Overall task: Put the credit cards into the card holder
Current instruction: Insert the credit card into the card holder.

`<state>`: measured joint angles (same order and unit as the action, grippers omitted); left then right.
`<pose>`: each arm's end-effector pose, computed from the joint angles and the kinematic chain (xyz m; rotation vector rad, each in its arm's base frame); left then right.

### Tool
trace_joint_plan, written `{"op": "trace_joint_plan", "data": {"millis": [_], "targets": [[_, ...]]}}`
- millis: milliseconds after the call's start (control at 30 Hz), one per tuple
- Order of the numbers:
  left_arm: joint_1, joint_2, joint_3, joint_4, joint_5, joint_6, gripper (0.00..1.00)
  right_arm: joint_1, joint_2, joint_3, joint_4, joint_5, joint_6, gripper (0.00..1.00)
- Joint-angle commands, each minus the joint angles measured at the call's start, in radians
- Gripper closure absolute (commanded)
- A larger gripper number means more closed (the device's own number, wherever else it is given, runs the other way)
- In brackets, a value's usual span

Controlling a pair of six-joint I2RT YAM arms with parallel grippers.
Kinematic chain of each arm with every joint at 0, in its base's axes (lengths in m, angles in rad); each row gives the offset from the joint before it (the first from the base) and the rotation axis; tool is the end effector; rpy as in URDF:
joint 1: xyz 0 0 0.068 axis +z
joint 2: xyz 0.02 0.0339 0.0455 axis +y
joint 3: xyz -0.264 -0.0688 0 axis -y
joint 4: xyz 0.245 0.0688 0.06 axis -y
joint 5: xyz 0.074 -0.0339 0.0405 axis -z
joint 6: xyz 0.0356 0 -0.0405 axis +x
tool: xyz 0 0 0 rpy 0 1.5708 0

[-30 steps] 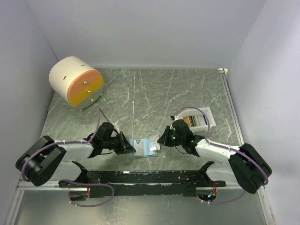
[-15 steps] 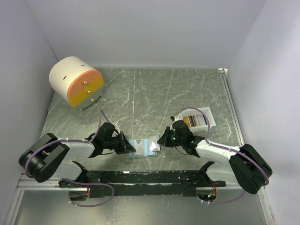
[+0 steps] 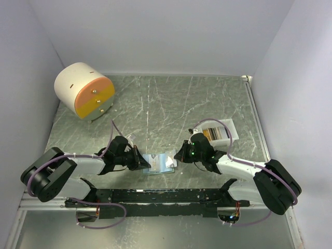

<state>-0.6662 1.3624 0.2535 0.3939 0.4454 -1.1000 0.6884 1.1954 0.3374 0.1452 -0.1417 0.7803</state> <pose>0.1544 -0.1409 0.1096 -0.2996 2.6175 -1.3003 0.1601 0.1382 0.1416 0.0331 2.4521 0.8804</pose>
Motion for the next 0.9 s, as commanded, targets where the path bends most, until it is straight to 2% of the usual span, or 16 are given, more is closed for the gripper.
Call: {"op": "trace_joint_plan", "data": {"millis": [0, 567, 700, 867], "targets": [[-0.016, 0.02, -0.012, 0.051, -0.009, 0.0, 0.93, 0.006, -0.003, -0.005, -0.045, 0.017, -0.028, 1.0], [-0.069, 0.062, 0.026, 0.079, -0.058, -0.018, 0.93, 0.014, -0.013, -0.005, -0.051, 0.015, -0.015, 1.0], [-0.069, 0.026, 0.027, 0.022, -0.119, -0.011, 0.93, 0.013, -0.042, 0.016, -0.121, 0.049, -0.027, 1.0], [-0.078, 0.041, 0.035, 0.043, -0.088, -0.012, 0.93, 0.014, -0.051, 0.007, -0.154, 0.065, -0.033, 1.0]]}}
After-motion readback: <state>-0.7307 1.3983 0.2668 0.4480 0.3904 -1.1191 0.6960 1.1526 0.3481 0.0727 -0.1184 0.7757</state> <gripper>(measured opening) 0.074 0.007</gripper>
